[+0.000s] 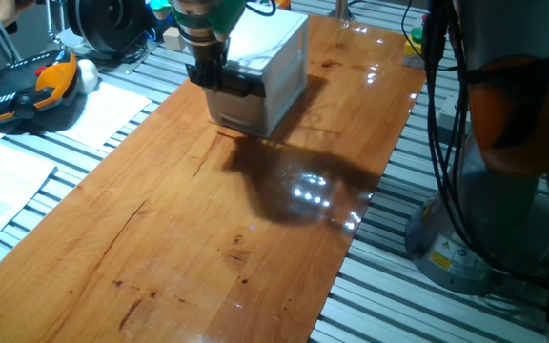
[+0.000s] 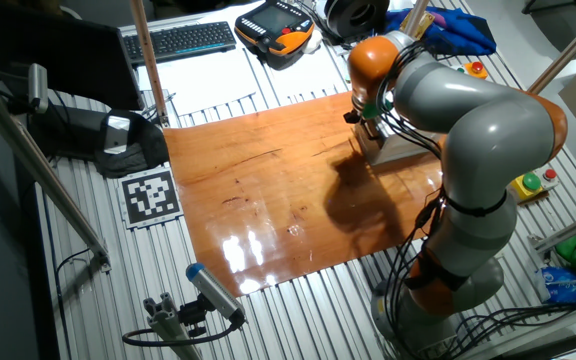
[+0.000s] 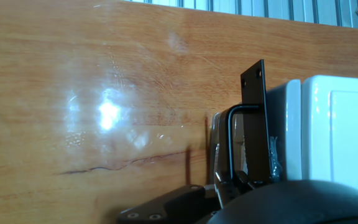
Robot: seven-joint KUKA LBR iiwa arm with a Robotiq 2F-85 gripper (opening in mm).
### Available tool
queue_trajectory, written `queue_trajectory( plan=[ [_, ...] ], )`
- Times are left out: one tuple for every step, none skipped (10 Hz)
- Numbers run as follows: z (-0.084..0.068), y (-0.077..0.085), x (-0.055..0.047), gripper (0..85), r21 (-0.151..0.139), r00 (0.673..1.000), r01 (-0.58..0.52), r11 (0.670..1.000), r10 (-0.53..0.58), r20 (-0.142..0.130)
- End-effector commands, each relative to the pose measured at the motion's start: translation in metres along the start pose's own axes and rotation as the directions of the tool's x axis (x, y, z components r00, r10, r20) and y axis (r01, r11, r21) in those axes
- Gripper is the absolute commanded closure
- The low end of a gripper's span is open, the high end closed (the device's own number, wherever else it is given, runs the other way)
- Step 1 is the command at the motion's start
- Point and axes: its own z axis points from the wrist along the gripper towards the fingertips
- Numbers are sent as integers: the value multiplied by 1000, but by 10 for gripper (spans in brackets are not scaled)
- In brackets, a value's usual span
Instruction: Put things in the drawer
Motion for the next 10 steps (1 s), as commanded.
queue_trajectory(
  plan=[
    [0,-1,0,850,2,1000,0,1000,0,1],
    [0,-2,0,850,3,1000,-1,1000,1,2],
    [-1,-4,0,850,9,1000,-1,1000,1,4],
    [-1,-6,0,850,11,1000,-1,1000,1,4],
    [0,-7,1,850,14,1000,-1,1000,1,7],
    [1,-7,2,850,17,1000,-2,1000,2,8],
    [2,-8,2,850,20,1000,-6,1000,6,13],
    [2,-7,2,850,32,1000,-1,999,0,19],
    [2,-7,2,850,30,1000,-6,1000,5,25],
    [2,-6,2,510,35,999,-12,999,11,36]
  ],
)
